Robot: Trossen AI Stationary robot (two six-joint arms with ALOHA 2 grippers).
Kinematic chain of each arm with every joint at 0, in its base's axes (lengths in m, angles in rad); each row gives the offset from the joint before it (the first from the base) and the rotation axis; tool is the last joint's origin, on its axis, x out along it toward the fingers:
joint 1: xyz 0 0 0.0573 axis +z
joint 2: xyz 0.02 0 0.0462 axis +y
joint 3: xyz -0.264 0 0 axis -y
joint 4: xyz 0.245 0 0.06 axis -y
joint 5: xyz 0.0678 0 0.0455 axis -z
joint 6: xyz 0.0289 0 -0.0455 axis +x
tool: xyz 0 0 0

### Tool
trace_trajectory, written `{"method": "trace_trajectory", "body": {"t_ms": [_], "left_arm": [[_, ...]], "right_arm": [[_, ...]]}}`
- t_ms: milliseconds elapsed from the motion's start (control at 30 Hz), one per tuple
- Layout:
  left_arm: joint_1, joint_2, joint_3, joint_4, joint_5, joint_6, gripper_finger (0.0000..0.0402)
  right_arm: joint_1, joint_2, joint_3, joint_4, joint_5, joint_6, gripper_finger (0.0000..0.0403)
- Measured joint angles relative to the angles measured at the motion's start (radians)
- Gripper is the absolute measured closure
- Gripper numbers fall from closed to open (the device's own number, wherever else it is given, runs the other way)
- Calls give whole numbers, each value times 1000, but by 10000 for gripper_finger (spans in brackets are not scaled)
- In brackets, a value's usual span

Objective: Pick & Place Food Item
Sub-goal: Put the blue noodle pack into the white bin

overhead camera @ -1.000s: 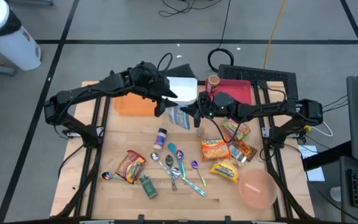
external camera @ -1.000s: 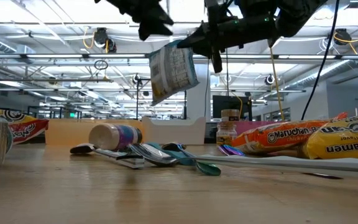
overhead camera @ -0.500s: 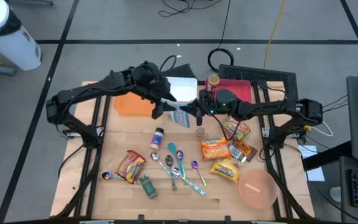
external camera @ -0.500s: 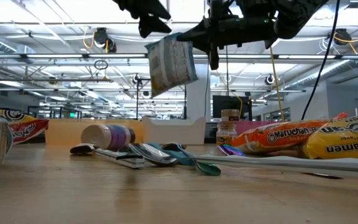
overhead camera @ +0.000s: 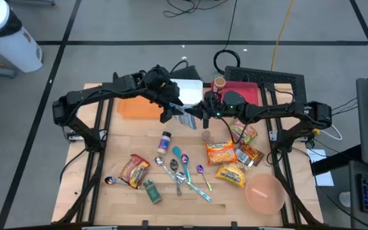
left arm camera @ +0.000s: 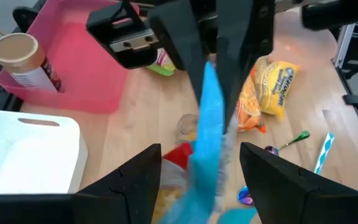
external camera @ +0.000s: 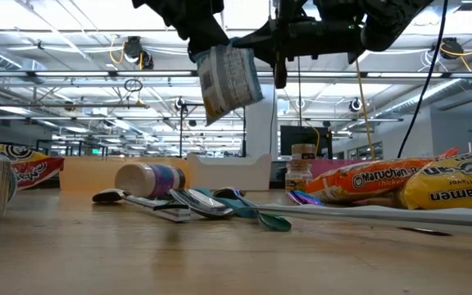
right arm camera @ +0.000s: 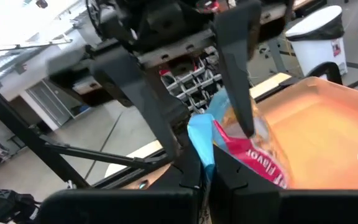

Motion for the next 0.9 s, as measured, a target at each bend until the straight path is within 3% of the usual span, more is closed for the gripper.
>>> {"method": "trace_trajectory", "body": {"t_ms": [300, 633, 900], "left_arm": [[1, 3, 0, 0, -6, -26, 181], [0, 3, 0, 6, -10, -35, 289], [0, 3, 0, 11, 2, -46, 343]], "right_arm": [[0, 0, 0, 13, -3, 0, 403], [0, 0, 0, 9, -26, 0, 403], [0, 0, 0, 4, -25, 0, 403]]}}
